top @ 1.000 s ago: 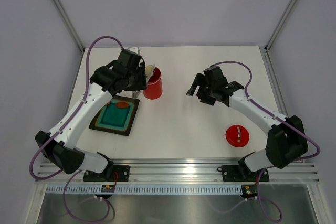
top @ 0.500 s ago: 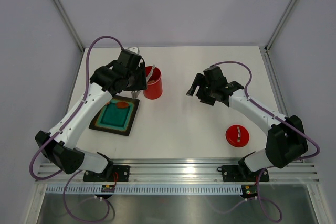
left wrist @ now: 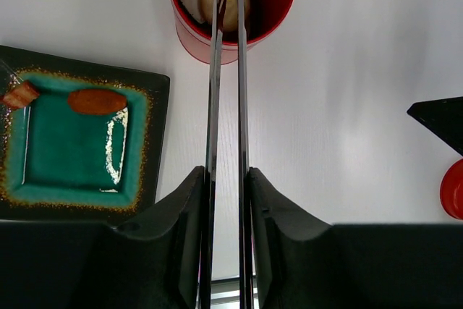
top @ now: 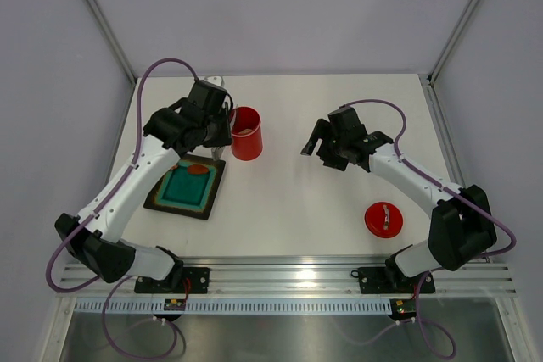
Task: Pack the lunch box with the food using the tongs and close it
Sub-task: Place the fake food in the packing box, then pick up the fake food from the plate.
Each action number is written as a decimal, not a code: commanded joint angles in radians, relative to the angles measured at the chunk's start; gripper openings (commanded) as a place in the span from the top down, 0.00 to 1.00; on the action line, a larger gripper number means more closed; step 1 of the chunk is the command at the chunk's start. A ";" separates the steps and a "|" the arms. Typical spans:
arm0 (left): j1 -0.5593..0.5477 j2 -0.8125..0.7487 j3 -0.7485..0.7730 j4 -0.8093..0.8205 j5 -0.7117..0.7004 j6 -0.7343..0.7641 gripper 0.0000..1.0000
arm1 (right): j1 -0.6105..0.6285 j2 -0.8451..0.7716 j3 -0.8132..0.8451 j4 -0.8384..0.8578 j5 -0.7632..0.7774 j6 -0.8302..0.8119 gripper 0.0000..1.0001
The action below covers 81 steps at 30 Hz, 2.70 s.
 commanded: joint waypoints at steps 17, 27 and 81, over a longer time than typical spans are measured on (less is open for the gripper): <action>0.103 -0.346 -0.171 -0.211 -0.156 0.019 0.82 | -0.002 -0.009 0.011 0.031 0.014 0.003 0.15; 0.251 -0.358 -0.361 -0.256 -0.199 0.003 0.71 | -0.004 0.005 0.020 0.045 -0.029 -0.005 0.15; 0.296 -0.116 -0.427 -0.029 -0.217 -0.001 0.57 | -0.004 0.002 0.011 0.048 -0.018 -0.003 0.15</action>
